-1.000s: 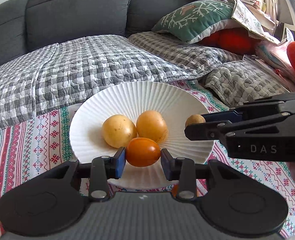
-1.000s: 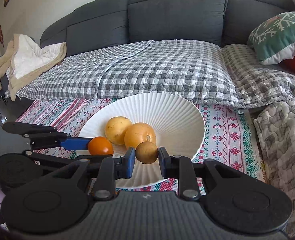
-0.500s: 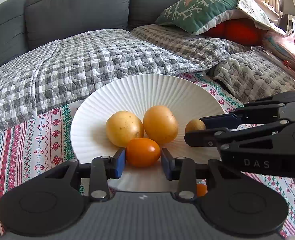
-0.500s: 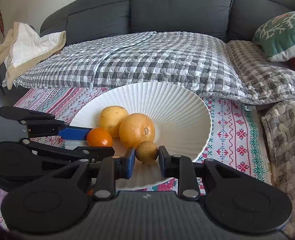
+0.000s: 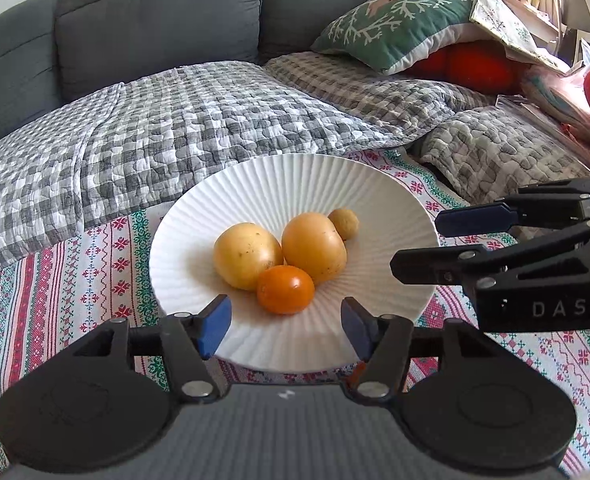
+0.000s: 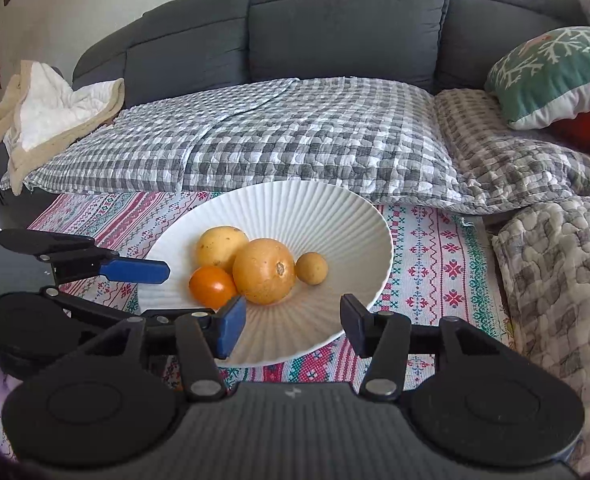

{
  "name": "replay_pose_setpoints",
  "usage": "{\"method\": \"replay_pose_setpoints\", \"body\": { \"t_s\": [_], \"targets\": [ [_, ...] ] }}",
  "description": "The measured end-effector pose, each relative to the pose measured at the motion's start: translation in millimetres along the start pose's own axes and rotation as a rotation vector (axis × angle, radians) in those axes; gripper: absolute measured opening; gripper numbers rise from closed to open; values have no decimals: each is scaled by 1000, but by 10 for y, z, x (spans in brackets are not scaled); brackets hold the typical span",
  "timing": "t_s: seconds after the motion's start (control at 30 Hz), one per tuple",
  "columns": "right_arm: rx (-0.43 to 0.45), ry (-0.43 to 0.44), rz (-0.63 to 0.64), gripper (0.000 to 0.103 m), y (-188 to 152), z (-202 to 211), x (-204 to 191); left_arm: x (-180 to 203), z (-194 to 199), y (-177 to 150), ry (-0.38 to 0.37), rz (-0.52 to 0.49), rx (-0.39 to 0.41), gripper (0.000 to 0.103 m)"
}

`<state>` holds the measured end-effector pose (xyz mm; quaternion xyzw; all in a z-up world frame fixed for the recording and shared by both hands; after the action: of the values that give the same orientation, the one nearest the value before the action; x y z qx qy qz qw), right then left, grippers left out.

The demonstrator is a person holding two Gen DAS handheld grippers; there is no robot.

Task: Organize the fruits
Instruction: 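Carry the tomato and kiwi onto the white plate and open both tools, then withdraw both open tools from the plate back toward the fruit pile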

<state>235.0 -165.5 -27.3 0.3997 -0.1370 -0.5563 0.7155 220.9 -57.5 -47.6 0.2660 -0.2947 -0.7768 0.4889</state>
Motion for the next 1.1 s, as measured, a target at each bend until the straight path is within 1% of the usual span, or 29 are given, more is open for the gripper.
{"method": "replay_pose_setpoints", "body": {
  "t_s": [0.07,0.1,0.17,0.23,0.33,0.37,0.47,0.57,0.67,0.87,1.1],
  "targets": [
    [6,-2,-8,58,-1,79,-7,12,87,-3,7,-2,8,67],
    [8,-4,-14,61,-1,117,-15,18,123,-7,7,-1,13,68],
    [15,-7,-23,69,-5,202,-29,33,214,-21,-1,10,23,74],
    [18,-8,-25,73,-13,285,-61,49,284,-45,-6,18,23,76],
    [28,-14,-22,83,-22,420,-129,83,395,-99,-9,21,19,80],
    [31,-15,-21,86,-27,465,-151,91,434,-121,-9,21,19,83],
    [42,-25,-23,90,-34,579,-207,91,554,-188,0,35,24,88],
    [57,-34,-40,95,-49,689,-236,76,667,-266,-3,61,21,90],
    [62,-48,-66,98,-78,777,-260,51,755,-344,13,80,14,95],
    [61,-110,-91,103,-175,897,-316,-33,882,-498,38,135,-19,95],
    [44,-146,-92,103,-328,940,-387,-125,967,-722,60,183,-42,95]
  ]
}}
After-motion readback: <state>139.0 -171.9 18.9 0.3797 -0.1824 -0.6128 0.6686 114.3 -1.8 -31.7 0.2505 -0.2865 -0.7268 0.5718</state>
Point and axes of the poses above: each gripper's, at about its wrist camera, not at the fingertips, and z roughly against the way its jaws point, x to its right, y to its top, the point moved 7 cm from there along -z, roughly the way its jaws point, and after that the axes turned 5 degrees about -z, right-handed, at the moved point
